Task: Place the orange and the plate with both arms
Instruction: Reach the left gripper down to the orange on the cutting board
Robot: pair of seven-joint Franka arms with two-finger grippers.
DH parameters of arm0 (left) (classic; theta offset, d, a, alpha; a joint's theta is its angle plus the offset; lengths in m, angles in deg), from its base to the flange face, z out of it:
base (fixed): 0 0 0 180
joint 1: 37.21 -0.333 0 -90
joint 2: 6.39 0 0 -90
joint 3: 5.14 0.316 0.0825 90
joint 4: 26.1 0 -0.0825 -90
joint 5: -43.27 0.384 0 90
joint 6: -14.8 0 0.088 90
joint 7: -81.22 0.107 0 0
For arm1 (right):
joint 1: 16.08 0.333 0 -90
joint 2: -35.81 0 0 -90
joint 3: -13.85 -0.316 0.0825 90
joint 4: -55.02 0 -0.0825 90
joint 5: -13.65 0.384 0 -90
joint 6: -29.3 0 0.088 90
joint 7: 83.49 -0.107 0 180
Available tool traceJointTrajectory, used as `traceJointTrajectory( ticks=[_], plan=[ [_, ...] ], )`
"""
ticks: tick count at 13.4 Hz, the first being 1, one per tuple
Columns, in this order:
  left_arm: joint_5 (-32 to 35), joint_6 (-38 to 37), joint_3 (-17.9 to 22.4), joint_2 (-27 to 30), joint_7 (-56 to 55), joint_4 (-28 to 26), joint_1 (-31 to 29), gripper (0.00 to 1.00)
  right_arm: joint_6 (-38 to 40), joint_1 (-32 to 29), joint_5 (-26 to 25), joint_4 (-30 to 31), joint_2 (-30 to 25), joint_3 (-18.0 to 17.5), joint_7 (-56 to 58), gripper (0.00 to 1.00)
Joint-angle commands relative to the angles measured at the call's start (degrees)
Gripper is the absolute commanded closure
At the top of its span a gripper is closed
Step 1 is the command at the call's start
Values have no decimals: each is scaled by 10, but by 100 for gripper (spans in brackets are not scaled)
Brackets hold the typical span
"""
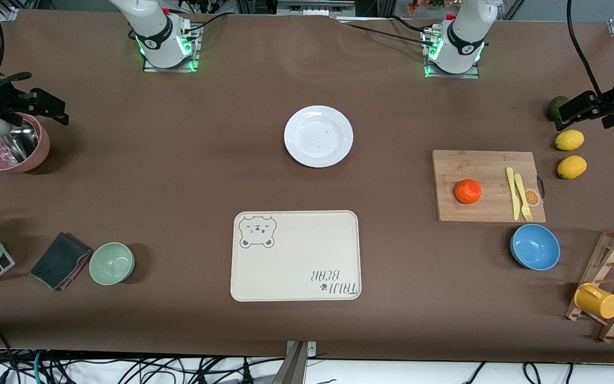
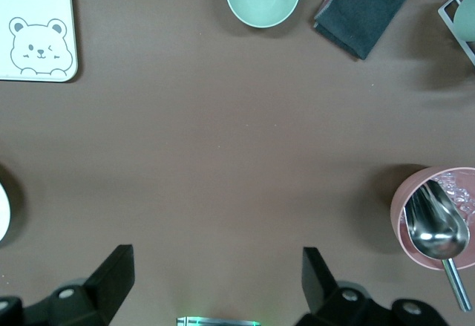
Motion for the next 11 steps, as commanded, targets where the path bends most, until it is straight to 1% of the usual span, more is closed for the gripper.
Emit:
traceJointTrajectory(
  ticks=[1, 3, 5, 6, 9, 10, 11],
  plan=[
    [6, -10, -1, -6, 2, 14, -2, 0, 3, -5, 1, 2, -4, -4, 5, 0],
    [6, -10, -1, -17, 2, 13, -1, 0, 3, -5, 1, 2, -4, -4, 5, 0],
    [6, -1, -3, -44, 1, 11, 3, 0, 3, -5, 0, 1, -4, -4, 5, 0],
    [8, 30, -4, -46, 0, -13, 9, 0, 4, -5, 0, 1, -4, -3, 5, 0],
    [6, 170, -6, -26, 2, -150, 10, 0, 4, -5, 0, 1, -4, -3, 5, 0],
    [6, 213, -6, -28, 3, -182, 10, 0, 4, -5, 0, 1, -4, -3, 5, 0],
    [8, 227, -6, -35, 2, -200, 10, 0, 4, -5, 1, 2, -4, -3, 5, 0]
  ],
)
